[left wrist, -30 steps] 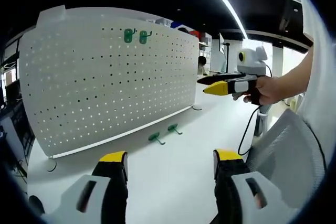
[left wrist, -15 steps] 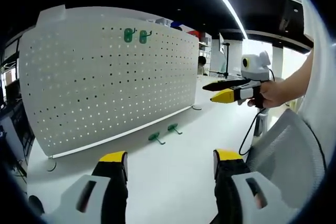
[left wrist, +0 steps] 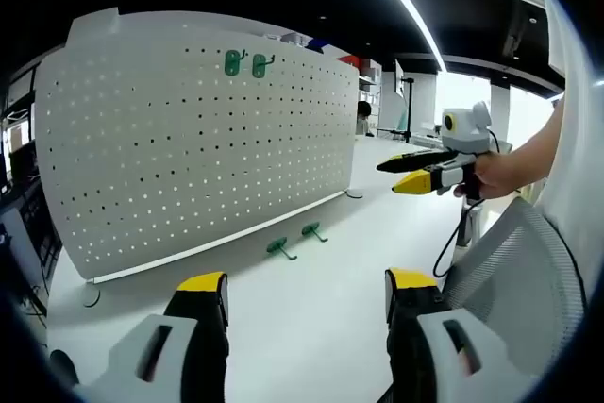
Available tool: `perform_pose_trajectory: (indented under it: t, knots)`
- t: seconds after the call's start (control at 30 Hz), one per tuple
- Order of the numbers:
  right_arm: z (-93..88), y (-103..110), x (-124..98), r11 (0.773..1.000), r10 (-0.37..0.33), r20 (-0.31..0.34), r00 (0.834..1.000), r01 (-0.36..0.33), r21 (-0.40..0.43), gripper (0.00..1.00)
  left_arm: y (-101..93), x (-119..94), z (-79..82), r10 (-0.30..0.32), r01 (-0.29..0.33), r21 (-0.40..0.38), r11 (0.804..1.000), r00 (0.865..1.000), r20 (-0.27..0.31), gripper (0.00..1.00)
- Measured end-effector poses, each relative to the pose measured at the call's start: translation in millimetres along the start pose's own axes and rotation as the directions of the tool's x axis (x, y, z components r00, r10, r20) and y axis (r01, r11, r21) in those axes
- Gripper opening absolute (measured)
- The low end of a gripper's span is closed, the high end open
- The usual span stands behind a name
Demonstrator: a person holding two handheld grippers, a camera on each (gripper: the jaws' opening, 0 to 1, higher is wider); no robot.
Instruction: Insert the hook assembly into the mounting plate slot until the hook locks in place.
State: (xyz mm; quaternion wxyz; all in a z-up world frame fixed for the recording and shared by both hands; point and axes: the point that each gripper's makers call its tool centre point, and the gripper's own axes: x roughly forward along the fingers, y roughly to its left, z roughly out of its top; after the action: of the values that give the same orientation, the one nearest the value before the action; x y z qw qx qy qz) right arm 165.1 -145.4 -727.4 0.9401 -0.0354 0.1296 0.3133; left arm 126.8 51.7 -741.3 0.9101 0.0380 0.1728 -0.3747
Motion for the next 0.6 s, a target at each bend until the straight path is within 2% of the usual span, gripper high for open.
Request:
perform_pose_trajectory:
  t: [0.6]
  knots:
    - [-19.5,6.5,-14.8,1.000,0.012,-0.054,0.998,-0.011,0.010,0.61,-0.7,0.1,0.5,-0.001,0.001,-0.007,1.000,1.000,-0.004,0.70]
